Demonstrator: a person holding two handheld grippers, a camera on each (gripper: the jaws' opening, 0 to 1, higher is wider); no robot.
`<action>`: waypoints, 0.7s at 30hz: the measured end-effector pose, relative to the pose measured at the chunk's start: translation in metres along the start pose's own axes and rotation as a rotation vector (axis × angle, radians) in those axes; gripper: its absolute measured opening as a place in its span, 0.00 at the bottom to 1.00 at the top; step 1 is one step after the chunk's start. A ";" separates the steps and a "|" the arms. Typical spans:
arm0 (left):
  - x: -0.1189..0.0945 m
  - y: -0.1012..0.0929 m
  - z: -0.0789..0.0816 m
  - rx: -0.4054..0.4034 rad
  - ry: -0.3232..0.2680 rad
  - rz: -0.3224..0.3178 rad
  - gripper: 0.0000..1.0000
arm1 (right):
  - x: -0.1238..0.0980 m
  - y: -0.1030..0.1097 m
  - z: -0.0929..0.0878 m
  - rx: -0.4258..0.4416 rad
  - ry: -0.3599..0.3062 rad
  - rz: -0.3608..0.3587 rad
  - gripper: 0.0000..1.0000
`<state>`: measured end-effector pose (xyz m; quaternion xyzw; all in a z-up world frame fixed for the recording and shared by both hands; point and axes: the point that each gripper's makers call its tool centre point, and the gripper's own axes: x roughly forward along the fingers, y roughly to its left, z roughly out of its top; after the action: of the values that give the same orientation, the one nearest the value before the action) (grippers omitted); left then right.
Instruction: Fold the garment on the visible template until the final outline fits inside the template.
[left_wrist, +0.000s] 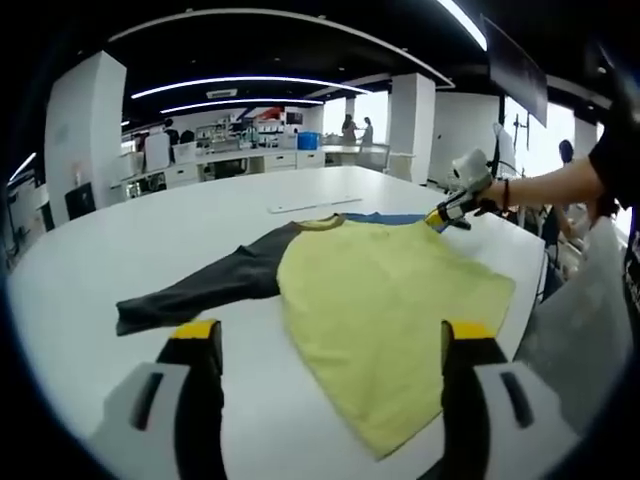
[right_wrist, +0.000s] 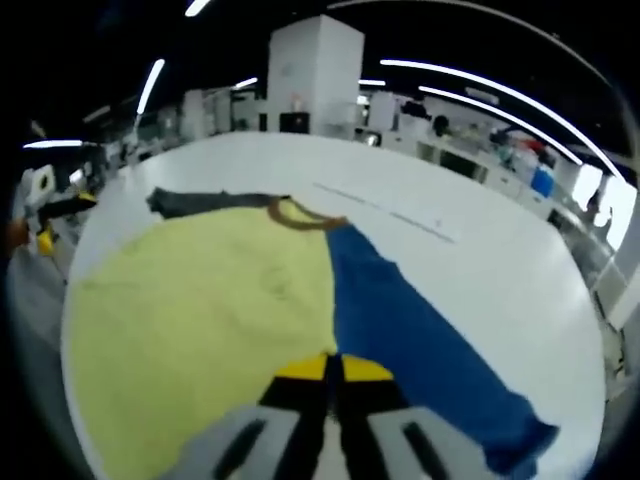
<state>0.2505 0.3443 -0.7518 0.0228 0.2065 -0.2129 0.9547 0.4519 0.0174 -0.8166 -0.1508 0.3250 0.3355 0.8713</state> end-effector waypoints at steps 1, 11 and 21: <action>0.000 0.000 0.001 0.000 0.000 -0.002 0.88 | -0.001 -0.001 -0.002 0.009 0.000 -0.017 0.01; 0.002 0.001 0.002 0.006 0.001 0.001 0.94 | -0.022 -0.040 -0.013 0.258 -0.080 -0.169 0.33; 0.004 0.001 0.003 0.013 0.000 0.011 0.99 | -0.061 -0.096 -0.035 0.405 -0.119 -0.350 0.62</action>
<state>0.2550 0.3437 -0.7510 0.0304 0.2051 -0.2092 0.9556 0.4671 -0.0990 -0.7978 -0.0073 0.3028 0.1161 0.9459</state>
